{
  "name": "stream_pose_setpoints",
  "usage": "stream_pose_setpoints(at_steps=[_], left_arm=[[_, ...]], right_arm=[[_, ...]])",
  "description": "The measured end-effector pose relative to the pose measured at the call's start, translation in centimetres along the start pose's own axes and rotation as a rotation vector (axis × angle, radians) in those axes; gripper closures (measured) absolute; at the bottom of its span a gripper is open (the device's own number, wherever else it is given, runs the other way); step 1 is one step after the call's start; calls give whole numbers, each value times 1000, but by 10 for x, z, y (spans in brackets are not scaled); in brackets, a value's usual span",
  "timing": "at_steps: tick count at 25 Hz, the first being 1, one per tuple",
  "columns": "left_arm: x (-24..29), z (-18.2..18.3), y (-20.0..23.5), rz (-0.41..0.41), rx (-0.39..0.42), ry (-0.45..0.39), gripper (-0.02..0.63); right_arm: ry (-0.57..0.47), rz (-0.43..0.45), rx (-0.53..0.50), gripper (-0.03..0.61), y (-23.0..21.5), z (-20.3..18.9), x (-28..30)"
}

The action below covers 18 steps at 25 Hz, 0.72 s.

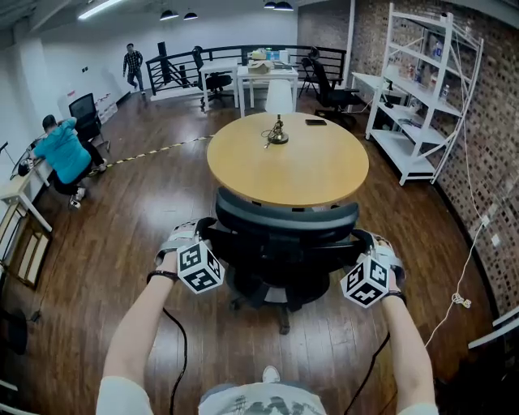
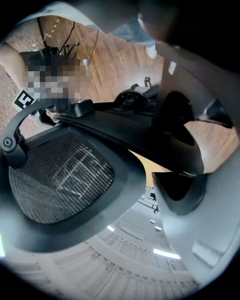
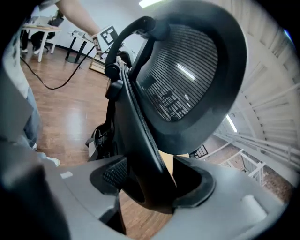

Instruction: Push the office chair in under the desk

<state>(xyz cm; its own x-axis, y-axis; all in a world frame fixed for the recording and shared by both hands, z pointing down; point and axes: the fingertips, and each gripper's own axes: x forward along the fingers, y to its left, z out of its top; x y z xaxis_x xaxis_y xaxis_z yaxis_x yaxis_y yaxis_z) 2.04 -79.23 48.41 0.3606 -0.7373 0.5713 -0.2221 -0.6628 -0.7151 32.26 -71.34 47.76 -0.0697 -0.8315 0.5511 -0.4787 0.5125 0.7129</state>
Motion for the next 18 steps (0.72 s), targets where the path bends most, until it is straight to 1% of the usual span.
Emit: stream_pose_setpoints(at_steps=[2, 3, 6, 9, 11, 15, 16, 18], left_arm=[[-7, 0, 1, 51, 6, -19, 341], [-10, 0, 1, 66, -5, -27, 337], [-23, 2, 0, 89, -53, -47, 337], [-42, 12, -3, 113, -46, -81, 339], [-54, 18, -6, 119, -55, -108, 341], [-81, 23, -14, 117, -108, -162, 344], [-89, 24, -17, 117, -115, -177, 349], [-105, 28, -24, 120, -128, -210, 383]], right_arm=[[-15, -12, 10, 305, 2, 5, -9], [-21, -22, 11, 305, 3, 8, -13], [-28, -55, 16, 305, 7, 12, -26], [-41, -70, 30, 307, 14, 23, -45], [-50, -73, 45, 307, 21, 30, -56], [-74, -75, 79, 307, 41, 47, -79], [-81, -80, 85, 310, 45, 52, -85], [-98, -90, 103, 327, 54, 60, -97]])
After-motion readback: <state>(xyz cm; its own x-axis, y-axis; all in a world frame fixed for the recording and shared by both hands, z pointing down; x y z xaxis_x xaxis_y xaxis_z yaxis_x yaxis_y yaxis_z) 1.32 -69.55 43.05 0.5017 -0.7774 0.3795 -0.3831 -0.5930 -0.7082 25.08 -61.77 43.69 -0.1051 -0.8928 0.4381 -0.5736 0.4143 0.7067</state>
